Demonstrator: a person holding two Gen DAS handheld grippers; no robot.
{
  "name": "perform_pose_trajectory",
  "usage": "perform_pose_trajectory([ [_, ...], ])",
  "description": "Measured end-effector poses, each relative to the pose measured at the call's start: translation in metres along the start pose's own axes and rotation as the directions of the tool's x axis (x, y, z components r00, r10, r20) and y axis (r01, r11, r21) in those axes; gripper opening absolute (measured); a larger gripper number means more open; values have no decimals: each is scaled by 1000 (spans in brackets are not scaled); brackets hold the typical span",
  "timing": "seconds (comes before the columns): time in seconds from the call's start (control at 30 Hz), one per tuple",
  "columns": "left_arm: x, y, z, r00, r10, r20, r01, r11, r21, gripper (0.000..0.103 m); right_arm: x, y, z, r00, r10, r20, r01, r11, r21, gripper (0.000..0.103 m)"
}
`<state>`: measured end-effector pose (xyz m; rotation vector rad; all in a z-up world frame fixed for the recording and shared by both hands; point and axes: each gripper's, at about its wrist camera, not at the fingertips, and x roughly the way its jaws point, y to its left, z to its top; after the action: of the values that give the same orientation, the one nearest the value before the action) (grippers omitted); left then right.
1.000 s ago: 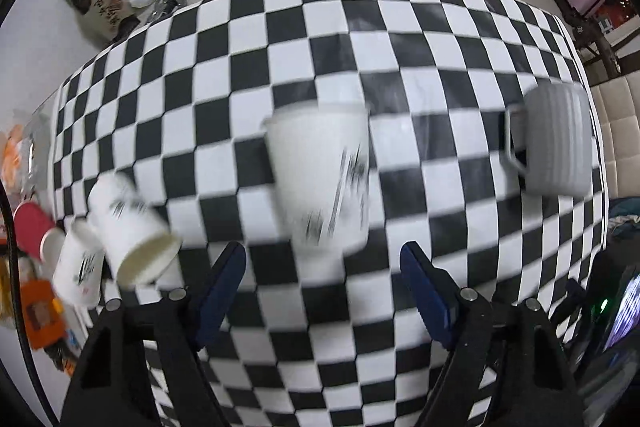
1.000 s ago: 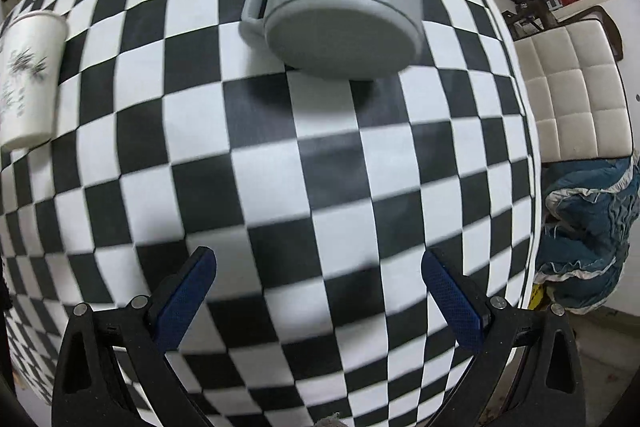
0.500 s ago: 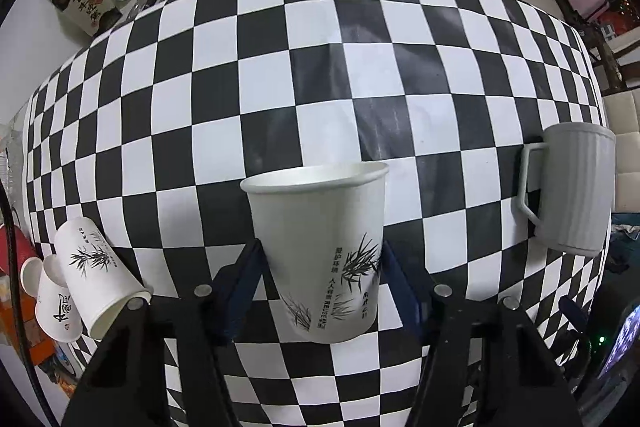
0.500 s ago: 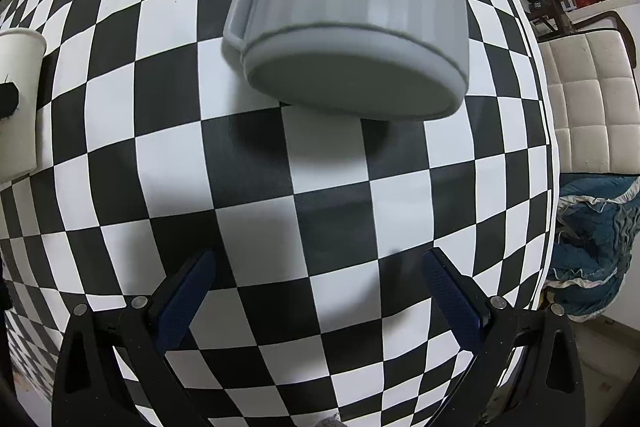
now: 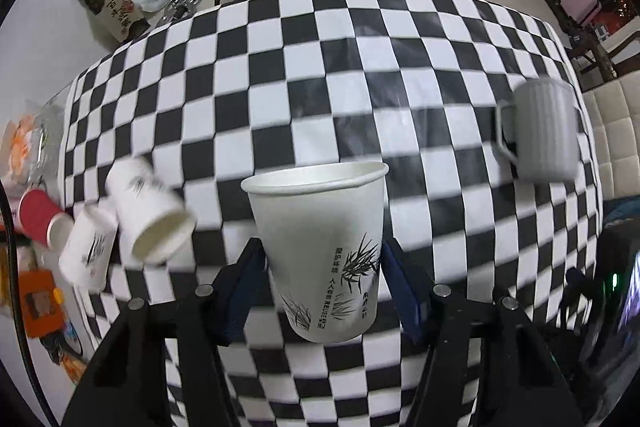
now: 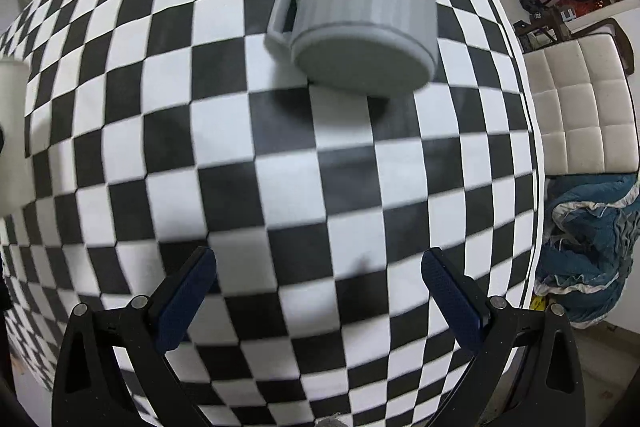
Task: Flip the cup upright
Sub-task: 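Carry the held cup with the left gripper toward the right gripper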
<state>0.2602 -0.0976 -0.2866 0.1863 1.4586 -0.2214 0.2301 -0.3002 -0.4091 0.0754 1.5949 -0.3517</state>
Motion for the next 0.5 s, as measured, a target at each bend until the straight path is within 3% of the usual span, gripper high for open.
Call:
perform_pose_trajectory([
  [0.23,-19,19,-92,1000,-24,-11,23,999,-31,57,-20,-4,-62,987,159,-11,-157,982,104,103],
  [0.5,-7,15,-188,990,-120,-67,115,990,-82,57,-29,-1,-136,996,84,-19,-80,987,142,103],
])
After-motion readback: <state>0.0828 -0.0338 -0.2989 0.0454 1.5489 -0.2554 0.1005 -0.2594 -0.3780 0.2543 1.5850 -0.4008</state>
